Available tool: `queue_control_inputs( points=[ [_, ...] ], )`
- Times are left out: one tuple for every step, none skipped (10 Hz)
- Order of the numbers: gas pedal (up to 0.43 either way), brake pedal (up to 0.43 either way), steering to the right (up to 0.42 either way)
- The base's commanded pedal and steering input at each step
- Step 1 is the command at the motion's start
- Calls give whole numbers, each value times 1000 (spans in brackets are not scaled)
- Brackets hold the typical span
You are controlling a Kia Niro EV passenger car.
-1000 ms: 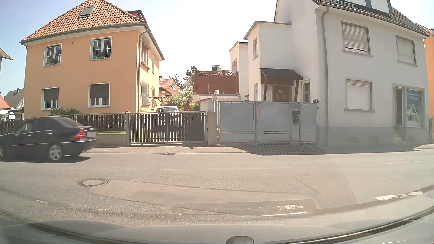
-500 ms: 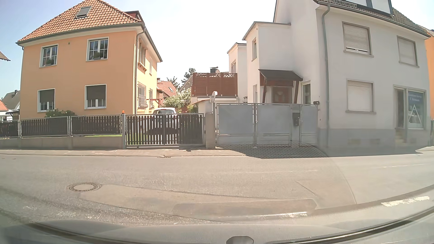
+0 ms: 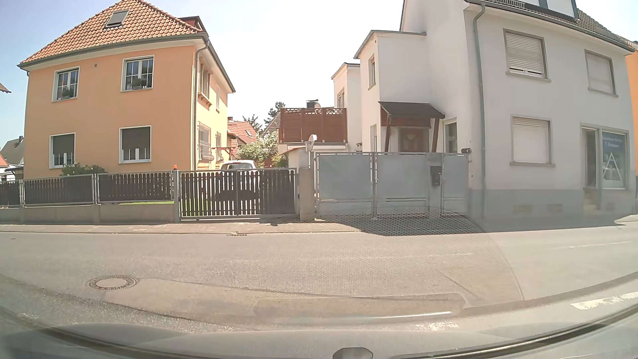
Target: Follow the waypoints while adhering to traffic rules and regulations
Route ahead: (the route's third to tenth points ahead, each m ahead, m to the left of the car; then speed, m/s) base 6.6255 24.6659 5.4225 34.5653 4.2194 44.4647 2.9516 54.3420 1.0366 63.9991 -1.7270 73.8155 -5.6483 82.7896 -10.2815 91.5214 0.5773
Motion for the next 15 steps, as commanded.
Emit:
queue_control_inputs(
  points=[
    [0, 0, -58],
    [0, 0, -86],
    [0, 0, -128],
    [0, 0, -168],
    [0, 0, -197],
    [0, 0, -245],
    [0, 0, -301],
    [0, 0, -354],
    [0, 0, -413],
    [0, 0, -444],
    [0, 0, -472],
    [0, 0, -512],
    [8, 0, -559],
    [39, 0, -582],
    [39, 0, -604]
  ],
)
